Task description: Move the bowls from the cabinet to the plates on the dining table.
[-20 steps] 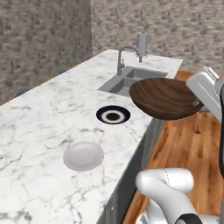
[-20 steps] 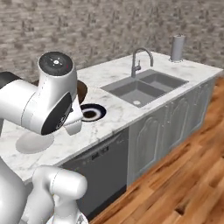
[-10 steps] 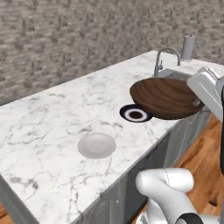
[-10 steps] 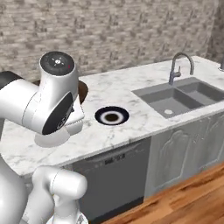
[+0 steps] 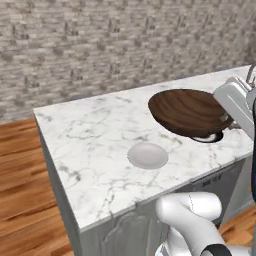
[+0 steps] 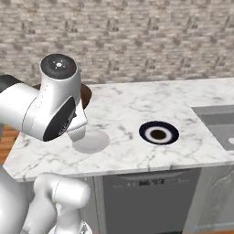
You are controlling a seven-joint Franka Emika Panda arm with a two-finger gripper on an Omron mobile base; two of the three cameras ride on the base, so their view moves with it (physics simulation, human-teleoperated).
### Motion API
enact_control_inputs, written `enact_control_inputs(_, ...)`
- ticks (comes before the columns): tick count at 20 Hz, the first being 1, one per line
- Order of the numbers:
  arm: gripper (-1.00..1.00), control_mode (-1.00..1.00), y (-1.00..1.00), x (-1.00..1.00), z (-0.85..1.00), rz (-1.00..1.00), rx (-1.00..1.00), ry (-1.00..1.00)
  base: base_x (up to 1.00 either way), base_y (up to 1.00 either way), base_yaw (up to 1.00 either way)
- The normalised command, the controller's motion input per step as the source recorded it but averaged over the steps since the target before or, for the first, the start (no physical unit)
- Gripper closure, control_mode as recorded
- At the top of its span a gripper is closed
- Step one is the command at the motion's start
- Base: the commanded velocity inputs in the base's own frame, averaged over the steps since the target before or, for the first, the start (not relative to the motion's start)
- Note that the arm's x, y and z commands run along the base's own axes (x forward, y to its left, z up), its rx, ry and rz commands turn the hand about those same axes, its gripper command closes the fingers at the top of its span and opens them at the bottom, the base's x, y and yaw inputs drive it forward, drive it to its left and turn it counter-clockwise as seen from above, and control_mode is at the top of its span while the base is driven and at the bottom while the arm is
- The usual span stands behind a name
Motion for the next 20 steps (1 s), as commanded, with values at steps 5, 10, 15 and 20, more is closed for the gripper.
enact_control_inputs(5,1.0,1.0,0.0,0.0,0.0,0.0,0.0,0.0,0.01,0.0,0.52)
enact_control_inputs(10,1.0,1.0,0.0,0.0,0.0,0.0,0.0,0.0,0.17,-0.17,0.34)
enact_control_inputs(15,1.0,1.0,0.0,0.0,0.0,0.0,0.0,0.0,0.64,-0.24,0.11)
enact_control_inputs(20,1.0,1.0,0.0,0.0,0.0,0.0,0.0,0.0,0.64,-0.12,0.0)
